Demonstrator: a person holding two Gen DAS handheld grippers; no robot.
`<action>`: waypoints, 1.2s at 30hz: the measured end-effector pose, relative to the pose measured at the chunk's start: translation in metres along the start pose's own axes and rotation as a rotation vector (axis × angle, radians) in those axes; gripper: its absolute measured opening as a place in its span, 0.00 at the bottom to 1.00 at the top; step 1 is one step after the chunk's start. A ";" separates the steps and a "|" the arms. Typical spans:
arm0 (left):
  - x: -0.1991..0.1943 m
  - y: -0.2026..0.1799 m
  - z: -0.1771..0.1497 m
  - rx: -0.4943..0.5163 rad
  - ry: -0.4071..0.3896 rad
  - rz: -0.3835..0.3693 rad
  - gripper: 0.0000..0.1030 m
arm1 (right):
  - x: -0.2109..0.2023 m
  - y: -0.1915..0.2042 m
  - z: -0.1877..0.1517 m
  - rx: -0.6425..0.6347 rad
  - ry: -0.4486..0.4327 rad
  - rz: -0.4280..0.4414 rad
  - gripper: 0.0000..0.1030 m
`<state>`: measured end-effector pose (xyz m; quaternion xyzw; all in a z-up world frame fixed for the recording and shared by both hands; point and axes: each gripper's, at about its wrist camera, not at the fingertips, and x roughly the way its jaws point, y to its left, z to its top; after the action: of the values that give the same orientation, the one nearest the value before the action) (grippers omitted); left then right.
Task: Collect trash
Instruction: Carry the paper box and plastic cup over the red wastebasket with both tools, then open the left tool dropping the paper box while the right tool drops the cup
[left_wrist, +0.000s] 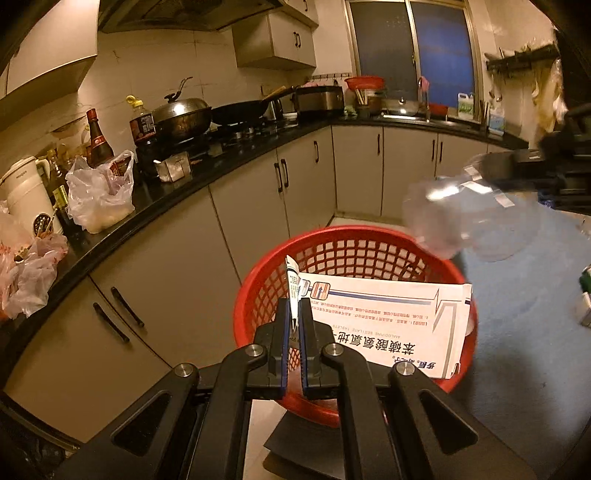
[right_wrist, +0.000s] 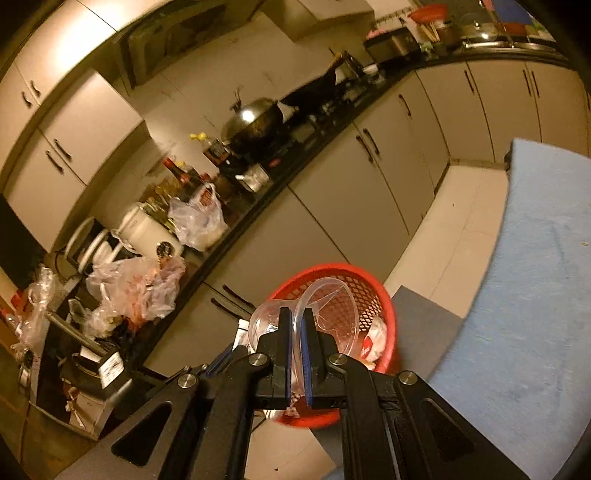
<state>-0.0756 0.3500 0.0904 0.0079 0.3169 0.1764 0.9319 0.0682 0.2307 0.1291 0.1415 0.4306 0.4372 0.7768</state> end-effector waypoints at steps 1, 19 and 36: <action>0.003 0.000 0.000 0.001 0.003 0.001 0.04 | 0.009 -0.001 0.001 0.004 0.011 -0.004 0.06; 0.005 0.002 -0.001 -0.020 -0.009 0.007 0.33 | 0.044 -0.016 0.003 0.016 0.049 -0.034 0.25; -0.042 -0.019 -0.008 -0.051 -0.054 -0.042 0.47 | -0.026 -0.030 -0.028 0.058 -0.009 -0.030 0.43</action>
<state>-0.1056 0.3173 0.1064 -0.0176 0.2872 0.1647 0.9434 0.0562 0.1884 0.1087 0.1595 0.4419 0.4121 0.7807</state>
